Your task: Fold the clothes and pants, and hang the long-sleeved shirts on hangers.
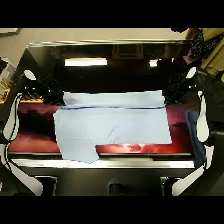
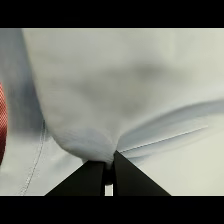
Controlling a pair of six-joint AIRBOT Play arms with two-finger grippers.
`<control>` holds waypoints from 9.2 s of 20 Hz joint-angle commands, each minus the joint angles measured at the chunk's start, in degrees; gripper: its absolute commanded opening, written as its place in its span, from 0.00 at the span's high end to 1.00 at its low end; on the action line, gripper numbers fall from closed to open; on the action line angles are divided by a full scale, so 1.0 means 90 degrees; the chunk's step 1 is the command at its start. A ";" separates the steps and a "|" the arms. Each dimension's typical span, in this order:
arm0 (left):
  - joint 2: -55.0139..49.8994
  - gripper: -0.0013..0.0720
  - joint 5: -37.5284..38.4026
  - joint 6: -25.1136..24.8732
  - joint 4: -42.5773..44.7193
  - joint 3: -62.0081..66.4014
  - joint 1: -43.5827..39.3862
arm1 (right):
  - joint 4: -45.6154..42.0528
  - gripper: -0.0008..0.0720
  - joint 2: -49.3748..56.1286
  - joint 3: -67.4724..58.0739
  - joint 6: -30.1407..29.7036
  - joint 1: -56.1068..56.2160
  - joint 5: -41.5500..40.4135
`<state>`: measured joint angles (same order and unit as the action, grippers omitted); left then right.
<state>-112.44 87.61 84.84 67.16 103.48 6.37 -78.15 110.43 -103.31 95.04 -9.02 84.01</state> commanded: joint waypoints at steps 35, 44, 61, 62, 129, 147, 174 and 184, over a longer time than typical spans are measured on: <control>0.6110 0.42 -0.1637 -0.0325 -0.1226 -0.8983 0.1848 | 0.2616 0.34 -0.4364 0.4656 -0.1661 -0.1824 -0.0323; 0.5778 0.42 -0.2341 -0.0214 -0.1304 -0.9124 0.1528 | 0.2616 0.34 -0.4422 0.4656 -0.1717 -0.1824 -0.0386; 0.5586 0.95 -0.2504 -0.0265 -0.1416 -0.9117 0.0991 | 0.1440 0.35 -0.3453 0.4721 -0.1579 -0.1834 0.0257; 0.5586 0.95 -0.2504 -0.0265 -0.1416 -0.9117 0.0991 | 0.1093 0.34 -0.3342 0.4758 -0.1559 -0.1834 0.0223; 0.1528 0.95 -0.1071 0.0318 -0.1156 -0.1207 0.0248 | 0.1090 0.95 -0.2686 0.3349 -0.0750 -0.0391 -0.2072; 0.0716 0.37 0.0126 0.0648 0.0194 0.1622 0.0211 | 0.2909 0.33 -0.1644 0.2574 -0.1858 -0.2038 -0.0816; 0.1666 0.95 -0.0126 0.0964 0.0425 0.0668 -0.0117 | 0.2395 0.94 -0.1486 0.2302 -0.1202 -0.1127 -0.0770; 0.0529 0.95 -0.3140 0.0962 -0.2589 -0.1127 -0.2914 | 0.1863 0.94 -0.3092 0.1280 -0.0002 -0.1124 0.0355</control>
<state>-103.68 68.20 93.54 53.30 95.29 -12.23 -60.62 85.82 -90.00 91.57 -19.20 84.12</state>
